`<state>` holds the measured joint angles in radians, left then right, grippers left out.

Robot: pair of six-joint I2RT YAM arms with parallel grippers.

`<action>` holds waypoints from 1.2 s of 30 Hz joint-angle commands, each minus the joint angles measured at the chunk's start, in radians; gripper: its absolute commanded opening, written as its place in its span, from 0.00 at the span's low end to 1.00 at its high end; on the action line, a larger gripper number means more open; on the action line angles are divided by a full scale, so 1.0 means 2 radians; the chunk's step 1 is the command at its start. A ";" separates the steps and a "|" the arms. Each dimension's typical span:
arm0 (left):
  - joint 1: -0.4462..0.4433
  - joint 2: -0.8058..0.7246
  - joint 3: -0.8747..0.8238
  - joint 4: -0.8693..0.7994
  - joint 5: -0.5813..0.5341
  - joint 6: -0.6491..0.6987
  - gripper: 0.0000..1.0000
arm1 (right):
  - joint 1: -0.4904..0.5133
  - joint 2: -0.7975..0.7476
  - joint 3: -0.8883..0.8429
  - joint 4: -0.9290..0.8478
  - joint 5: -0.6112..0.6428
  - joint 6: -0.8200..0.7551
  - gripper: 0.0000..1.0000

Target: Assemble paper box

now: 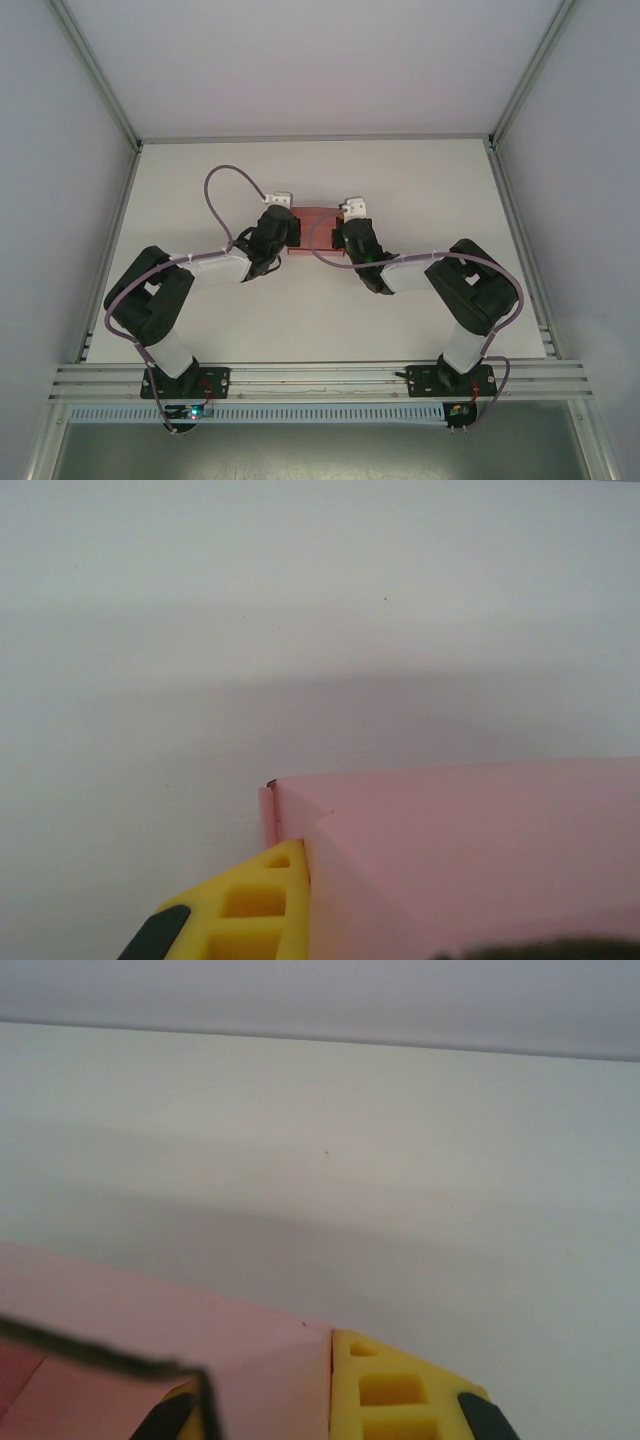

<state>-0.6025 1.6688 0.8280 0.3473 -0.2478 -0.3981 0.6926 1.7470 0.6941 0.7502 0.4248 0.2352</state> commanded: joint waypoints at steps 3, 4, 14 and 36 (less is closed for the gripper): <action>-0.033 0.016 -0.059 0.058 0.063 -0.013 0.02 | 0.026 0.017 -0.039 0.060 -0.051 -0.021 0.00; -0.033 0.017 -0.070 0.073 0.060 -0.013 0.02 | 0.027 0.017 -0.045 0.064 -0.054 -0.022 0.00; -0.037 0.008 -0.130 0.133 0.080 -0.015 0.08 | 0.060 0.041 -0.093 0.153 -0.025 -0.079 0.00; -0.037 -0.218 -0.109 -0.192 0.031 -0.061 1.00 | 0.072 0.057 -0.094 0.144 0.028 -0.079 0.00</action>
<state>-0.6678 1.2984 0.5804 0.1467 -0.1459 -0.4797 0.8230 1.8229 0.5270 1.1248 0.5114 0.0753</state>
